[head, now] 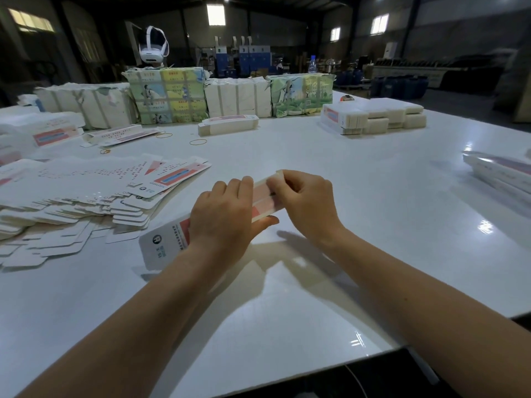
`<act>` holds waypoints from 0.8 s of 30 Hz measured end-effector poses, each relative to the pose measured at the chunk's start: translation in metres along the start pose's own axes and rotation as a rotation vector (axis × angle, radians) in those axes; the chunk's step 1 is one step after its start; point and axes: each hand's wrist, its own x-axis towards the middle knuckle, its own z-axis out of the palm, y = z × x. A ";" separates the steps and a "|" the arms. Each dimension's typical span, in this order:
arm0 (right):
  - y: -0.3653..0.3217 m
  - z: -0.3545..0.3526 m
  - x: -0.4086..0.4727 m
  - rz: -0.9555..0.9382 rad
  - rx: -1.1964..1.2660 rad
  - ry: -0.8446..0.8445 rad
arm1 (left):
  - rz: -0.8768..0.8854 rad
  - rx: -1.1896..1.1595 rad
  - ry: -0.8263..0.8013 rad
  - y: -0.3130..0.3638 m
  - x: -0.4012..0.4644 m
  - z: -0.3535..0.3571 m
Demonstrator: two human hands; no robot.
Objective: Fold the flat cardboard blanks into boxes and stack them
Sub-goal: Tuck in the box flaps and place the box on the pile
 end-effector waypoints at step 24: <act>-0.003 0.007 -0.002 0.177 0.117 -0.421 | -0.033 0.058 -0.026 -0.014 0.003 0.004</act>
